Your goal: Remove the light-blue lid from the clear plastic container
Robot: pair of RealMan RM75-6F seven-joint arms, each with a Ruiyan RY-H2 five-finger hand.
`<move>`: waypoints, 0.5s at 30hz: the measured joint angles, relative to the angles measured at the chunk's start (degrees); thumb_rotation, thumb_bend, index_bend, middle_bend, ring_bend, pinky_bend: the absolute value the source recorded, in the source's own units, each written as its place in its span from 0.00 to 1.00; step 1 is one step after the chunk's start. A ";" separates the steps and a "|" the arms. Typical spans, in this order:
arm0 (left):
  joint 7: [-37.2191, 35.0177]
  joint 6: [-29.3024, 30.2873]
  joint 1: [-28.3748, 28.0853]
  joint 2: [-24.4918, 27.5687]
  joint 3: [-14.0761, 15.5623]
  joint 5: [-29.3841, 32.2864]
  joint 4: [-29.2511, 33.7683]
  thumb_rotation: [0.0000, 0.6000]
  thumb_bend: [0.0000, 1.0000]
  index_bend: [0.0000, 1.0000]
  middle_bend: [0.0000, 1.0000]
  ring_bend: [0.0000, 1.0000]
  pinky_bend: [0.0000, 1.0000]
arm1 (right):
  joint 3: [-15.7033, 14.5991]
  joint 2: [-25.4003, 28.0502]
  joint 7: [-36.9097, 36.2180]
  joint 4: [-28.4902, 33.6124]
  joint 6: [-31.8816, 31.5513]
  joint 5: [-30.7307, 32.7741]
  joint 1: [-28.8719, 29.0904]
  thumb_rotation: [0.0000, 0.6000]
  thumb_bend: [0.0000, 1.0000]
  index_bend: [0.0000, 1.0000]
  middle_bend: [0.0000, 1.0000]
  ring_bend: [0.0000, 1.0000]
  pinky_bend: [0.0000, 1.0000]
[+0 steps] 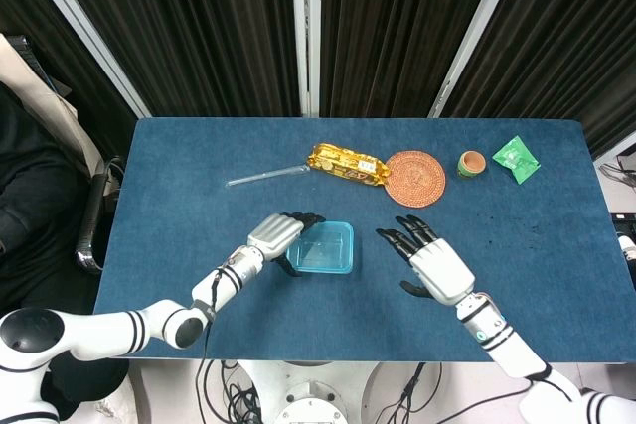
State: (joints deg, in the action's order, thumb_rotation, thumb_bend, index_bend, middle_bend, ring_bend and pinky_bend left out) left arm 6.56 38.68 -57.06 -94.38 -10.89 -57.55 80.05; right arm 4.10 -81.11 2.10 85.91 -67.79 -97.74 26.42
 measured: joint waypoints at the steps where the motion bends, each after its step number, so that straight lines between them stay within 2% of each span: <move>1: -0.79 -0.09 0.17 -0.14 -0.03 -0.57 -0.23 1.00 0.00 0.31 0.32 0.23 0.25 | 0.18 -0.93 -0.09 -0.81 0.20 0.11 0.44 1.00 0.09 0.05 0.16 0.00 0.06; 7: -4.71 -0.80 0.93 -0.78 -0.26 -2.84 -1.43 1.00 0.00 0.31 0.32 0.23 0.25 | 1.03 -6.63 -1.47 -6.15 0.67 0.19 3.25 1.00 0.11 0.05 0.16 0.00 0.06; 15: -7.82 -1.24 1.44 -1.45 -0.41 -4.90 -2.33 1.00 0.00 0.31 0.32 0.23 0.25 | 1.28 -13.22 -4.60 -13.83 -1.68 -1.46 6.03 1.00 0.13 0.05 0.14 0.00 0.03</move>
State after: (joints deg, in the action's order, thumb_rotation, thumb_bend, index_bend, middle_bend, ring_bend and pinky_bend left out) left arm -1.26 37.44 -55.62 -95.83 -11.30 -62.45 77.71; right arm 5.38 -94.33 -2.50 72.09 -69.47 -99.21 32.45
